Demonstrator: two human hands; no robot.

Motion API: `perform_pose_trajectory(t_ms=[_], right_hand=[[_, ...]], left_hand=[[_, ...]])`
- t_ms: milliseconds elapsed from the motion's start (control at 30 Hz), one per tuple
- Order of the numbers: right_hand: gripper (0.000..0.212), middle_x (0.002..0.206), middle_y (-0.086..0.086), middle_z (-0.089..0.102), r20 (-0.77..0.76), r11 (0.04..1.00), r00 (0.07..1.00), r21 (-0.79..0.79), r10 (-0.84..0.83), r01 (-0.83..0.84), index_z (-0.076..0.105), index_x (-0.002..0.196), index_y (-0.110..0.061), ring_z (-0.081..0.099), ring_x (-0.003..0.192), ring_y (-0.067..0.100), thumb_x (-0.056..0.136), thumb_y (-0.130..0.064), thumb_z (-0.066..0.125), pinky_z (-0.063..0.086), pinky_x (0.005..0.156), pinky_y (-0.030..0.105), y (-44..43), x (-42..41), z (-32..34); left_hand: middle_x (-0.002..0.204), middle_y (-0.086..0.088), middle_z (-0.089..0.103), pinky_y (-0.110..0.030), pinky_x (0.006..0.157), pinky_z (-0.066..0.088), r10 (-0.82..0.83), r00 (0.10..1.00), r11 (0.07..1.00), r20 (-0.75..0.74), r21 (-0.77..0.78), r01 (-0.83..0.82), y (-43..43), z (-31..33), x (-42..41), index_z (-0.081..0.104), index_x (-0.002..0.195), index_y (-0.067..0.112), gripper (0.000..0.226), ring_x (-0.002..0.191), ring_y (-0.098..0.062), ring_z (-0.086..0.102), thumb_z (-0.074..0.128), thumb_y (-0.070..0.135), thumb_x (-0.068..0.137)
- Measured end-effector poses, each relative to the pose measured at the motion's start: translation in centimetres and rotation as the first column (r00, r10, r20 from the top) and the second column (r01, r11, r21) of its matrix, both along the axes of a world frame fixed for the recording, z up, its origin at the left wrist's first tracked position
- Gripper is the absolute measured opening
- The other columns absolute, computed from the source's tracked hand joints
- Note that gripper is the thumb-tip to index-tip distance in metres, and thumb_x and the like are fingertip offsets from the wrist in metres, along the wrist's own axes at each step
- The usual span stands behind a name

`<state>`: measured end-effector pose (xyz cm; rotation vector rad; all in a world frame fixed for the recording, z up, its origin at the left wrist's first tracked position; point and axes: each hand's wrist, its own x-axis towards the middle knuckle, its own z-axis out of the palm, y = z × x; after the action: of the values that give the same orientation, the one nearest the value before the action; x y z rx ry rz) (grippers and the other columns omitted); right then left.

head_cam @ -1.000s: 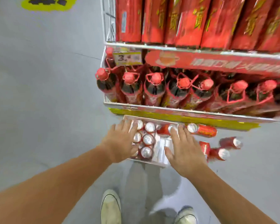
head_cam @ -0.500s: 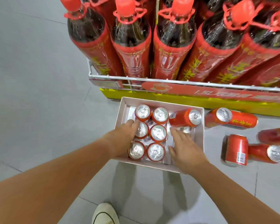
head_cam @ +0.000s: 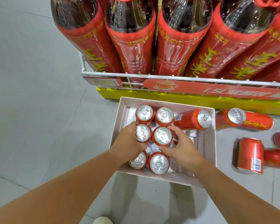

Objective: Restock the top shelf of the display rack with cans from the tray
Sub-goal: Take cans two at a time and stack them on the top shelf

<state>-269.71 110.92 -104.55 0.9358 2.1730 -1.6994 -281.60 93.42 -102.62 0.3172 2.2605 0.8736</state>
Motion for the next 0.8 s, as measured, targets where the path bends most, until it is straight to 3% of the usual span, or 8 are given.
perform_pose_trajectory(t_ms=[133,267,400,467,567,700,800], right_hand=[[0.063,0.112,-0.021,0.071,-0.053,1.000,0.999,0.014,-0.013,0.013,0.062,0.115,-0.042,0.062,0.106,-0.011,0.070,-0.008,0.089,0.044,0.086,0.003,0.0,0.1,0.3],[0.052,0.106,-0.012,0.076,-0.135,0.992,0.983,-0.058,-0.121,0.114,0.067,0.114,-0.025,0.069,0.103,0.002,0.071,-0.005,0.089,0.051,0.090,0.018,-0.1,0.3,1.7],[0.047,0.109,-0.002,0.077,-0.183,0.970,0.961,-0.163,-0.207,0.178,0.069,0.116,-0.022,0.070,0.108,0.016,0.074,-0.023,0.089,0.055,0.097,0.037,1.1,-0.1,4.3],[0.047,0.110,-0.002,0.077,-0.185,0.957,0.954,-0.212,-0.236,0.196,0.070,0.118,-0.021,0.069,0.109,0.017,0.076,-0.030,0.087,0.054,0.099,0.039,1.6,-0.6,6.0],[0.030,0.108,0.002,0.077,-0.189,0.934,0.942,-0.281,-0.279,0.220,0.072,0.116,-0.018,0.071,0.106,0.018,0.086,-0.018,0.077,0.056,0.097,0.042,2.1,-1.1,9.1],[0.018,0.107,0.003,0.078,-0.197,0.920,0.929,-0.304,-0.315,0.248,0.074,0.108,-0.018,0.072,0.106,0.020,0.091,-0.017,0.073,0.056,0.094,0.040,2.5,-1.6,14.0],[0.016,0.104,0.002,0.079,-0.208,0.910,0.915,-0.312,-0.347,0.274,0.074,0.107,-0.015,0.073,0.099,0.015,0.091,-0.017,0.071,0.057,0.090,0.033,3.1,-1.9,19.2]], left_hand=[[0.097,0.016,0.074,-0.019,0.081,0.055,0.090,0.995,0.994,0.032,0.054,-0.092,-0.2,0.2,0.3,0.065,0.109,0.033,0.050,0.090,0.001,0.069,0.088,0.022,0.066],[0.094,0.012,0.074,-0.021,0.075,0.056,0.199,0.975,0.973,0.102,0.101,-0.209,-0.4,1.9,0.0,0.063,0.100,0.032,0.048,0.084,0.001,0.070,0.091,0.021,0.063],[0.095,0.007,0.075,-0.024,0.072,0.058,0.216,0.958,0.959,0.186,0.145,-0.245,-0.6,4.4,-1.4,0.063,0.104,0.028,0.049,0.086,-0.007,0.073,0.091,0.016,0.065],[0.095,0.005,0.076,-0.022,0.070,0.057,0.196,0.949,0.952,0.247,0.183,-0.245,-0.7,6.0,-2.1,0.065,0.107,0.023,0.045,0.085,-0.007,0.074,0.088,0.008,0.071],[0.102,-0.003,0.078,-0.026,0.077,0.058,0.172,0.915,0.929,0.366,0.248,-0.274,-0.4,8.6,-2.7,0.067,0.116,0.015,0.043,0.090,-0.013,0.075,0.082,0.000,0.078],[0.101,-0.003,0.078,-0.029,0.084,0.058,0.154,0.875,0.911,0.459,0.277,-0.305,0.4,13.2,-2.7,0.070,0.116,0.015,0.038,0.092,-0.016,0.073,0.082,0.011,0.080],[0.104,-0.006,0.078,-0.033,0.079,0.059,0.148,0.847,0.888,0.511,0.308,-0.341,1.3,18.4,-2.6,0.070,0.117,0.016,0.038,0.092,-0.020,0.074,0.081,0.021,0.080]])
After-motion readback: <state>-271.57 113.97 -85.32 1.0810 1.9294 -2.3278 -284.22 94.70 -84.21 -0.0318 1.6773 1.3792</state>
